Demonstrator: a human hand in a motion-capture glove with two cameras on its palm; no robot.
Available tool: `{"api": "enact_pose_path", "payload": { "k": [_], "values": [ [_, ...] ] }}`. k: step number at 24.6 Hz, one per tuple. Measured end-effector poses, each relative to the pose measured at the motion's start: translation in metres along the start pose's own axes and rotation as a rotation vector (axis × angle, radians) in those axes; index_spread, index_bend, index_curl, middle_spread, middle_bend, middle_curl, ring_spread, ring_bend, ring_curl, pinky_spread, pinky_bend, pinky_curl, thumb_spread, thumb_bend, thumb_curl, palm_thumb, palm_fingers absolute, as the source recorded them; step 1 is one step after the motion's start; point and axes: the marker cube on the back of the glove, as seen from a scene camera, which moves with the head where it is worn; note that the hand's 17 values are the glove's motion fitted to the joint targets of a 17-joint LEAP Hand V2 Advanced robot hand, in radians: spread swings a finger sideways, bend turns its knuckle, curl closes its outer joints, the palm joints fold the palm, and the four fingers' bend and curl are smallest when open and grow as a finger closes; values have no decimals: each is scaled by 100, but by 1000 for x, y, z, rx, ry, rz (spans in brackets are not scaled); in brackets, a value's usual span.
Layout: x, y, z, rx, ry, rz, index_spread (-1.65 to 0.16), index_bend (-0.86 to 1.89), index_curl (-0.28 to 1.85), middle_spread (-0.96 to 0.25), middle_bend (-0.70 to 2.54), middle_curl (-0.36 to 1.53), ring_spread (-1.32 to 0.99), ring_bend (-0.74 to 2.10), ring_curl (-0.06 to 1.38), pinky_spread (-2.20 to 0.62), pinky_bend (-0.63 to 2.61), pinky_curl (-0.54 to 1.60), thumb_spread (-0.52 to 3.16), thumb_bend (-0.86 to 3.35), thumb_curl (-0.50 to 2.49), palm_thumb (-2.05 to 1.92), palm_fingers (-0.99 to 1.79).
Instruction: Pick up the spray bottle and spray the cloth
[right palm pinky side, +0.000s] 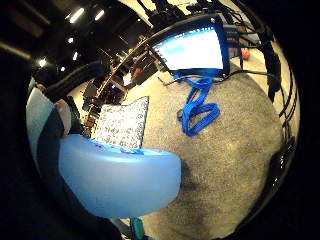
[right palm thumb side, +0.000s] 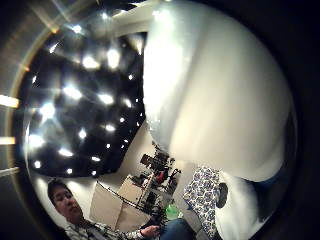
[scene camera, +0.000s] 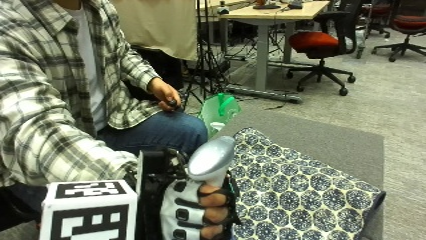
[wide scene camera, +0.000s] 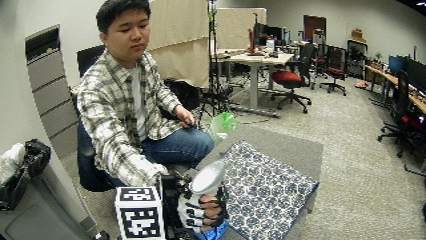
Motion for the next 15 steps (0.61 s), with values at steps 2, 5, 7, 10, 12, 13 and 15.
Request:
{"api": "enact_pose_path", "payload": {
  "k": [2, 5, 7, 10, 12, 13, 15],
  "values": [
    [-1, 3, 2, -9, 8, 1, -26, 36, 53, -13, 62, 55, -20, 65, 49, -15, 43, 37, 21, -3, 74, 110, 129],
    [-14, 4, -1, -26, 58, -20, -26, 35, 53, -13, 62, 55, -20, 65, 49, -15, 43, 37, 20, -3, 75, 110, 129],
    [-31, 0, -8, -44, 115, -58, -26, 35, 54, -13, 62, 55, -20, 64, 49, -15, 44, 37, 20, -3, 75, 110, 129],
    [-51, -3, -11, -76, 175, -116, -26, 35, 55, -13, 62, 55, -20, 64, 49, -15, 44, 37, 19, -3, 76, 110, 128],
    [-61, -2, -9, -91, 211, -152, -26, 34, 55, -13, 62, 55, -20, 64, 49, -15, 44, 38, 19, -3, 76, 110, 129],
    [-65, -1, -7, -97, 231, -171, -26, 34, 55, -13, 62, 55, -20, 64, 49, -15, 44, 38, 19, -3, 76, 110, 129],
    [-74, 2, -3, -118, 275, -210, -26, 34, 56, -13, 62, 55, -20, 64, 50, -16, 44, 38, 18, -3, 77, 110, 129]
  ]
}}
